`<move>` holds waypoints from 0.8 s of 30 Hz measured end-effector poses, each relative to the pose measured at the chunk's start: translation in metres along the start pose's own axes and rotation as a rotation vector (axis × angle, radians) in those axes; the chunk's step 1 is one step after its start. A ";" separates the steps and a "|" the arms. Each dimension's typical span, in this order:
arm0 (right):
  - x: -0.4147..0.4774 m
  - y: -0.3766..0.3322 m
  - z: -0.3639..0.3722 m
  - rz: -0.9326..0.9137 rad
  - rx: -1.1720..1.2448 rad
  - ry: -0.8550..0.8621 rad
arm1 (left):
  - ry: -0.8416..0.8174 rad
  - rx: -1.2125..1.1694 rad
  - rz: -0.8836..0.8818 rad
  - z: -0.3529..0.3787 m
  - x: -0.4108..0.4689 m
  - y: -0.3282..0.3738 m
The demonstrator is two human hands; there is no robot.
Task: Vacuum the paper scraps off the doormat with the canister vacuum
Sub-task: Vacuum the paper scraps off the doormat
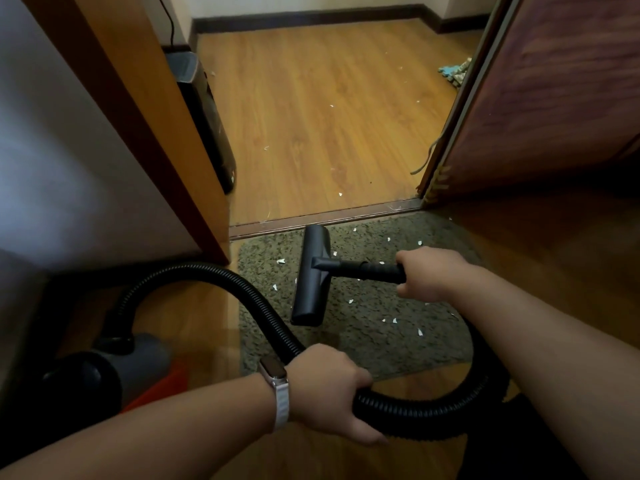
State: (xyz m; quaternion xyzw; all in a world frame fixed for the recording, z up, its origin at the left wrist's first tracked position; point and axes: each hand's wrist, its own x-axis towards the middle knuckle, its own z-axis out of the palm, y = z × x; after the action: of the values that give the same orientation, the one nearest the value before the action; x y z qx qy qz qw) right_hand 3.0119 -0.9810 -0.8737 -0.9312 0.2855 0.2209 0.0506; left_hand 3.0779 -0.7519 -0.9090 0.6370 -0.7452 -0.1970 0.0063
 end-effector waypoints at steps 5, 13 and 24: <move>0.001 0.004 0.000 -0.004 0.092 -0.006 | -0.097 0.011 -0.037 0.008 -0.011 -0.045; -0.003 0.014 -0.011 0.064 0.323 0.133 | 0.002 0.212 -0.374 -0.011 -0.055 -0.141; 0.008 0.008 -0.006 0.020 0.217 0.147 | -0.097 0.123 -0.159 0.015 -0.015 -0.066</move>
State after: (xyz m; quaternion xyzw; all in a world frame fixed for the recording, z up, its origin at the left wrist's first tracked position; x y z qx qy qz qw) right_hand 3.0158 -0.9933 -0.8715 -0.9309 0.3201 0.1205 0.1278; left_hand 3.1396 -0.7409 -0.9392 0.6830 -0.7025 -0.1814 -0.0842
